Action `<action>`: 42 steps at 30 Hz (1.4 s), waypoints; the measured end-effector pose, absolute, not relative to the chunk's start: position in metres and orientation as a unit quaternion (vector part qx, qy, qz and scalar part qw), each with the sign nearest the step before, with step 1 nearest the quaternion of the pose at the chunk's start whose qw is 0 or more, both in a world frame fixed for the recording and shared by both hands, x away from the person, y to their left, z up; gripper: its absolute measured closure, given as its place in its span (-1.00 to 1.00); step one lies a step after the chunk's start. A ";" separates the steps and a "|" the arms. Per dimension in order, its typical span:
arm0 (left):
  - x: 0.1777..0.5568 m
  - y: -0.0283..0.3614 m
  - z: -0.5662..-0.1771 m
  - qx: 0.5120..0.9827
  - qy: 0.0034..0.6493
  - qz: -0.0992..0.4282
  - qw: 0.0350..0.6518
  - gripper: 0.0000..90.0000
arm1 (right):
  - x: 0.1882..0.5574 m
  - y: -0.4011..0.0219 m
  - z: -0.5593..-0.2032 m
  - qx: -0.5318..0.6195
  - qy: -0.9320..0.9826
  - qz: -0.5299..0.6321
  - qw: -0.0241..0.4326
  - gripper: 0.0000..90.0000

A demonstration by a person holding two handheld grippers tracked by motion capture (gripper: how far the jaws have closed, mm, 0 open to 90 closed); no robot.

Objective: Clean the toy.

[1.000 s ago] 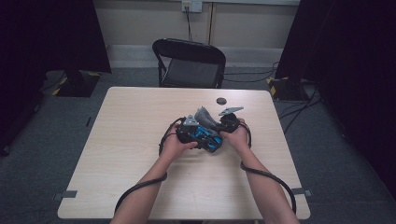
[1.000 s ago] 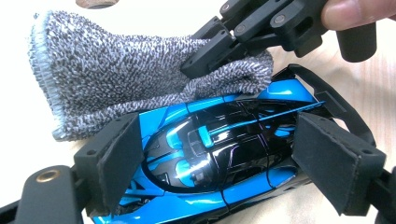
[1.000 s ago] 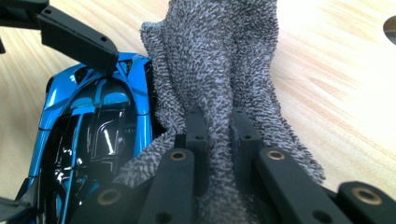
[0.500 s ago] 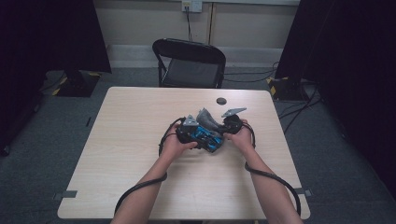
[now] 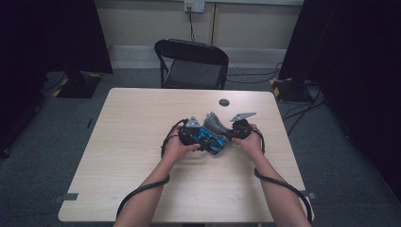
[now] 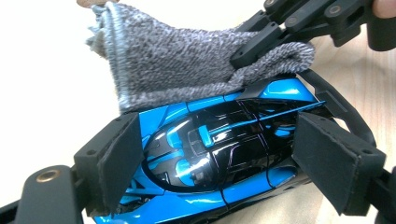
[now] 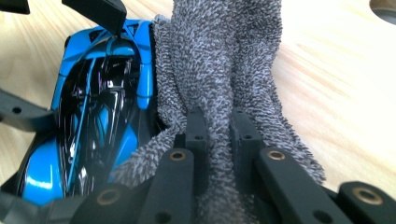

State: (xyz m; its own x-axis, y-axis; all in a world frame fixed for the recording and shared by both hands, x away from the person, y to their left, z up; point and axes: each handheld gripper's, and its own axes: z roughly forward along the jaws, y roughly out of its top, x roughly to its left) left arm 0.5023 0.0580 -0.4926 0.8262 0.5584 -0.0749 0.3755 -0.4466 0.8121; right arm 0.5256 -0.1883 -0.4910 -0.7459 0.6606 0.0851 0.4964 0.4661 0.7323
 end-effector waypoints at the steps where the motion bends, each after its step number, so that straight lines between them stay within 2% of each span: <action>1: 0.502 0.058 -0.492 0.844 0.277 0.102 0.447 -0.64 | 0.525 -0.190 -0.491 0.340 0.850 0.388 0.107 0.80; 30: 0.502 0.055 -0.490 0.848 0.283 0.100 0.437 -0.64 | 0.489 -0.223 -0.488 0.343 0.850 0.386 0.101 0.80; 42: 0.502 0.055 -0.490 0.849 0.284 0.103 0.433 -0.64 | 0.479 -0.253 -0.481 0.365 0.839 0.390 0.107 0.80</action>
State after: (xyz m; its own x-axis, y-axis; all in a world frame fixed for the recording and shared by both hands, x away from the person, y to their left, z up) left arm 0.5017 0.0548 -0.4895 0.8173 0.5718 -0.0719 0.3937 -0.4628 0.7942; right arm 0.4786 -0.2525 -0.4814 -0.7111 0.6953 0.1044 0.5276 0.4295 0.7329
